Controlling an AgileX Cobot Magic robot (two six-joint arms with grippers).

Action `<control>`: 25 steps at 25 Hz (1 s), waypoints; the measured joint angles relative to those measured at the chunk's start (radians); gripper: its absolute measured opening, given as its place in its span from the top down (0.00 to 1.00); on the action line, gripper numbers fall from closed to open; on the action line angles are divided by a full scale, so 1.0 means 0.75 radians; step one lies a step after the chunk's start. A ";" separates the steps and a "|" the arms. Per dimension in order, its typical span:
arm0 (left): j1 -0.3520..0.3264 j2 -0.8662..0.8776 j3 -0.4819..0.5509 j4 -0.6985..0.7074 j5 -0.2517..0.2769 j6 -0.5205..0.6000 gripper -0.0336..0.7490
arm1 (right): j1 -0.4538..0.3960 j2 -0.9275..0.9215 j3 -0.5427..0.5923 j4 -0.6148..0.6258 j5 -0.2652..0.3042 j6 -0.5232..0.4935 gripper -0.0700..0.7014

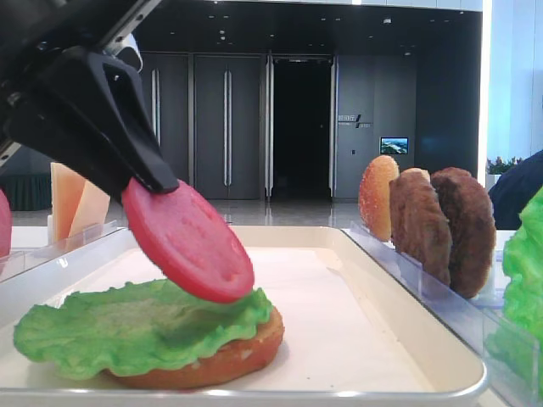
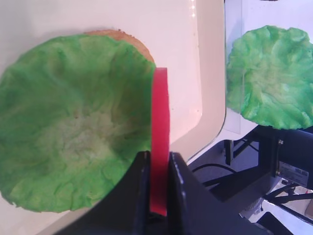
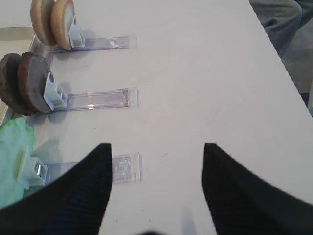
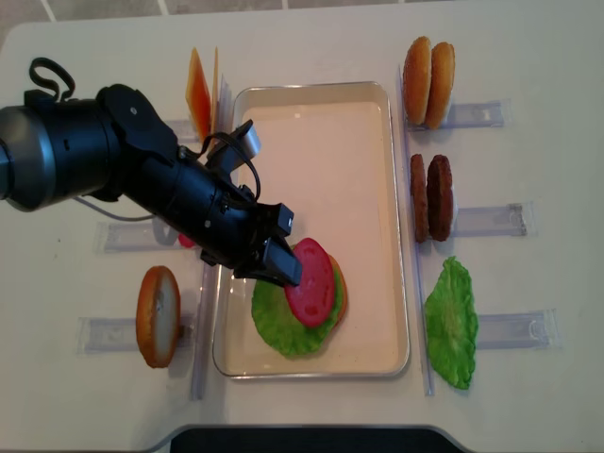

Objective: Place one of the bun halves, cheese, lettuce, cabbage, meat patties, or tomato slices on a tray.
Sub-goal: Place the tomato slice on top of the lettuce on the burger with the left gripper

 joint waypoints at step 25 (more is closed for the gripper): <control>0.000 0.052 0.000 0.014 0.021 -0.055 0.37 | 0.000 0.000 0.000 0.000 0.000 0.000 0.37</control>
